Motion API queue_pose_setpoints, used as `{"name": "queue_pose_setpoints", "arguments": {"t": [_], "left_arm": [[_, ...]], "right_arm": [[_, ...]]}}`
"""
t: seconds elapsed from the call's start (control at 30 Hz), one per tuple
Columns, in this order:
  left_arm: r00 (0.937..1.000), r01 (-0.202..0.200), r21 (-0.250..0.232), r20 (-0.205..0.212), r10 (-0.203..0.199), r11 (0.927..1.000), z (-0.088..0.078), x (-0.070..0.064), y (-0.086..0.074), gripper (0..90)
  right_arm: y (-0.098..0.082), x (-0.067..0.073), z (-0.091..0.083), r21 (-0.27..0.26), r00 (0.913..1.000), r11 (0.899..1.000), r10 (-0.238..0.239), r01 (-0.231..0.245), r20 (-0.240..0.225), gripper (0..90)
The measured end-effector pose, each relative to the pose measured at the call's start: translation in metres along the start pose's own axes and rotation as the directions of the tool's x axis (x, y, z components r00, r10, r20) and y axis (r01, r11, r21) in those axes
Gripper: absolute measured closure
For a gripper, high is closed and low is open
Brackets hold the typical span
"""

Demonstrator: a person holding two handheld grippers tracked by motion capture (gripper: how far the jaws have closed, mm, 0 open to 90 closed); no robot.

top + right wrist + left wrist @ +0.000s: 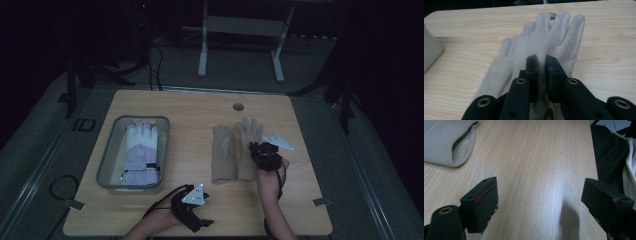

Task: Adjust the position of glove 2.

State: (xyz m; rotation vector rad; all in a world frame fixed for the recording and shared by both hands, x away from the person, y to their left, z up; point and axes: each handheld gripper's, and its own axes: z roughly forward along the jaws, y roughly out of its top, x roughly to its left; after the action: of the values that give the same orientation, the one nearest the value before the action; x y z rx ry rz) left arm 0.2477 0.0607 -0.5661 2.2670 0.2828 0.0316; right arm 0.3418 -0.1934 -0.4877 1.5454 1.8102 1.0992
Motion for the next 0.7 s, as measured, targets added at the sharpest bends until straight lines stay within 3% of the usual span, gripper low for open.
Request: {"name": "queue_pose_setpoints", "arguments": {"t": [0.27,0.7], "left_arm": [[1.0000,-0.008,0.006,0.000,0.008,0.9999,0.000,0.000,0.000,14.3],[0.9999,-0.012,0.001,0.004,0.012,0.9999,0.000,-0.001,0.000,14.4]], "right_arm": [[0.000,0.040,0.012,-0.006,0.9990,1.000,-0.028,0.027,-0.034,81.3],[-0.006,0.064,0.041,0.059,0.9981,0.997,-0.052,0.054,-0.034,81.2]]}}
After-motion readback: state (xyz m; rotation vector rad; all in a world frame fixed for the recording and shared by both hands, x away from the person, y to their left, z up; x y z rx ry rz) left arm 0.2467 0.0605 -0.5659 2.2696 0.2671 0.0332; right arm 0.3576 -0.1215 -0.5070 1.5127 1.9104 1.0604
